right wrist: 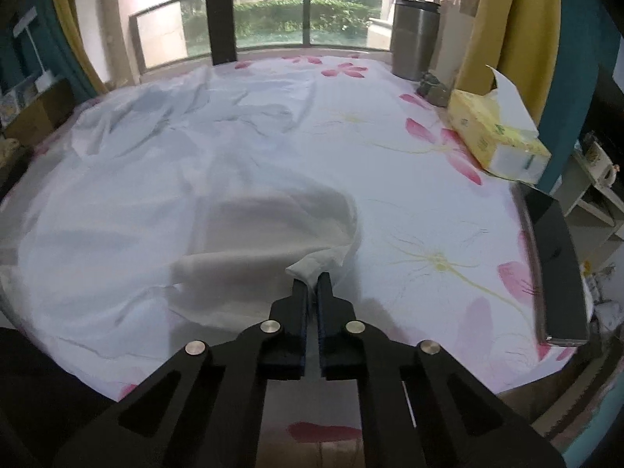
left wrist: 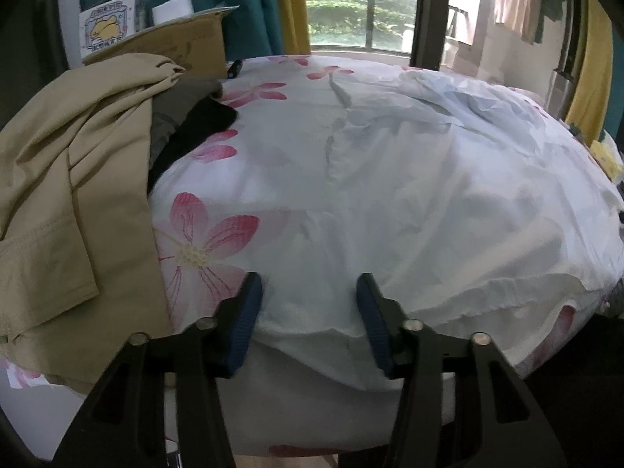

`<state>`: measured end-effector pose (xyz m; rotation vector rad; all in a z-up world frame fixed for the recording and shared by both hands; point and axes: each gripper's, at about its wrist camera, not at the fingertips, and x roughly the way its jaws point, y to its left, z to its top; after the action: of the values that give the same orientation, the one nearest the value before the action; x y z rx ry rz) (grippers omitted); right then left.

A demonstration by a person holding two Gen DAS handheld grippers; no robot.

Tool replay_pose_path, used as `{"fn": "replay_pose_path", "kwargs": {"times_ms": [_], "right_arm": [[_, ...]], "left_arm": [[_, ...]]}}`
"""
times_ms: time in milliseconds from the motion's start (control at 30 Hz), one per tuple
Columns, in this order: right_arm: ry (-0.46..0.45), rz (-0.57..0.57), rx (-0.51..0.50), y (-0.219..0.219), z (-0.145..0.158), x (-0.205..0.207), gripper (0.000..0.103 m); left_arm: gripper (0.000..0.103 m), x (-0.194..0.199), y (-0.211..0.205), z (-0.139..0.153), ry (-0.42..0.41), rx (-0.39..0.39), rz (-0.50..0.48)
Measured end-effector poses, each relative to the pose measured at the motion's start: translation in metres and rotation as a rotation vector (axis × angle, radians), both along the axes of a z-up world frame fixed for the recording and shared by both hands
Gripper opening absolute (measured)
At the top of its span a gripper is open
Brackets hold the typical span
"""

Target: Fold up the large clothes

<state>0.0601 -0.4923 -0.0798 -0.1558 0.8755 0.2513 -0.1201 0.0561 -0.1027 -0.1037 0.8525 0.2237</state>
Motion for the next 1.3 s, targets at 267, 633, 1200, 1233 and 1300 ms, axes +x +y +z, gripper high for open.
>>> {"fn": "replay_pose_path", "kwargs": {"times_ms": [267,633,1200,1233,1300], "right_arm": [[-0.082,0.012,0.023,0.015,0.017,-0.001,0.004],[-0.163,-0.024,0.015,0.012,0.049,0.007,0.004],[-0.253,-0.046,0.026,0.005,0.086,0.044,0.004],[-0.257,-0.043,0.026,0.006,0.089,0.047,0.004],[-0.261,-0.037,0.026,0.007,0.092,0.054,0.004]], "left_arm": [[0.004,0.008,-0.007,0.016,-0.005,-0.126,-0.141],[0.004,0.023,-0.001,0.08,-0.189,-0.111,-0.128],[0.004,0.067,0.018,0.122,-0.27,-0.012,-0.097],[0.004,0.07,0.02,0.123,-0.275,-0.01,-0.09],[0.004,0.077,0.025,0.125,-0.282,-0.011,-0.076]]}}
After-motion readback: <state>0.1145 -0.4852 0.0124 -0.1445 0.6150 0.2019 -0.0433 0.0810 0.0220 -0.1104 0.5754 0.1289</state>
